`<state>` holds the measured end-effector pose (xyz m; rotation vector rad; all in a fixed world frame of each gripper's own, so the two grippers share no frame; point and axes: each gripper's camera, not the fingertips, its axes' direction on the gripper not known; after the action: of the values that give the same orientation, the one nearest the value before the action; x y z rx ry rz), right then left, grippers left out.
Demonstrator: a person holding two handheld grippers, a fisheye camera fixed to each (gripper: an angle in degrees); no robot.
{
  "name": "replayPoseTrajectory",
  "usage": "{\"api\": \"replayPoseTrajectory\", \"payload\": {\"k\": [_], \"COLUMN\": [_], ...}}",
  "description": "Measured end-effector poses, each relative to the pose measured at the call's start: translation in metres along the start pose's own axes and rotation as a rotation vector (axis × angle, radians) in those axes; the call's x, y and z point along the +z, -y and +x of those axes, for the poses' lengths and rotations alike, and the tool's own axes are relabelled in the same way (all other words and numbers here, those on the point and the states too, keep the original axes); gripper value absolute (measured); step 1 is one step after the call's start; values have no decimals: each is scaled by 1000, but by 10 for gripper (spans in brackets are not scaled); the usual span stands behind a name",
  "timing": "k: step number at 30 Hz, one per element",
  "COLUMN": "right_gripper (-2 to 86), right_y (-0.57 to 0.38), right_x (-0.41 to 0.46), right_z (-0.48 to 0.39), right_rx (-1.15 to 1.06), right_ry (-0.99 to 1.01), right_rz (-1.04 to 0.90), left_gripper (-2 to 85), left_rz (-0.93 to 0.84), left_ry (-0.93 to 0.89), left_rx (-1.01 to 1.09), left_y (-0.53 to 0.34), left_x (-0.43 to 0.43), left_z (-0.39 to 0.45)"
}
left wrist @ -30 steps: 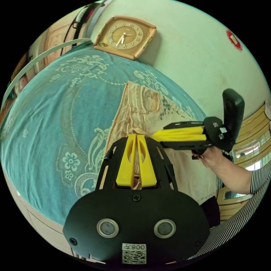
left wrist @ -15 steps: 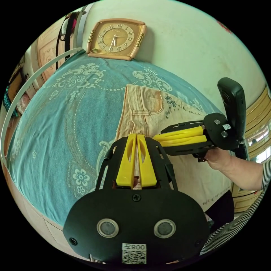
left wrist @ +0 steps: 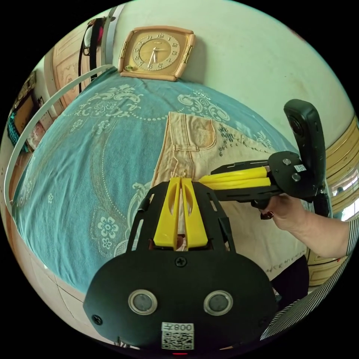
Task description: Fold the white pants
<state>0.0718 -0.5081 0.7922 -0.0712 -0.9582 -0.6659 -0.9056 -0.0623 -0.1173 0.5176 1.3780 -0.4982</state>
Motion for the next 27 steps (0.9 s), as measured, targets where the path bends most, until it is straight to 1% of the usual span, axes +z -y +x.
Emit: {"api": "replayPoseTrajectory", "payload": {"k": [2, 4, 7, 8, 10, 13, 14, 15, 17, 20, 23, 27], "right_gripper": [8, 8, 7, 7, 7, 7, 8, 9, 12, 12, 7, 4], "right_y": [1, 2, 2, 2, 2, 6, 6, 5, -1, -16, -45, -61], "right_x": [-6, -12, -15, -19, -25, -27, -26, -27, -35, -58, -89, -86], "right_z": [-1, 0, 0, -3, -9, -20, -21, -20, -13, 0, 9, 9], "right_rx": [18, 23, 20, 17, 1, -41, -46, -40, 10, 93, 195, 246], "right_ry": [-1, 3, 17, 11, -3, -10, -11, -6, 58, 149, 116, 84], "right_rz": [10, 18, 10, 12, 25, -3, -15, -12, 12, 60, 122, 42], "left_gripper": [2, 2, 2, 2, 2, 2, 2, 2, 2, 2, 2, 2], "left_rz": [12, -15, 3, 57, 94, -52, -2, -1, -32, -32, -21, -26], "left_ry": [50, 68, 3, 5, 0, 71, 50, 32, -8, 2, 6, 30], "left_rx": [45, 60, 5, 3, 34, 92, 91, 83, 60, 83, 86, 93], "left_y": [-2, -5, -9, -11, -11, -11, -18, -19, -16, -17, -19, -19], "left_x": [0, 10, 9, 1, -2, 36, 38, 39, 43, 48, 53, 59], "left_z": [12, 14, 6, 8, 15, 22, 18, 15, 9, 9, 7, 8]}}
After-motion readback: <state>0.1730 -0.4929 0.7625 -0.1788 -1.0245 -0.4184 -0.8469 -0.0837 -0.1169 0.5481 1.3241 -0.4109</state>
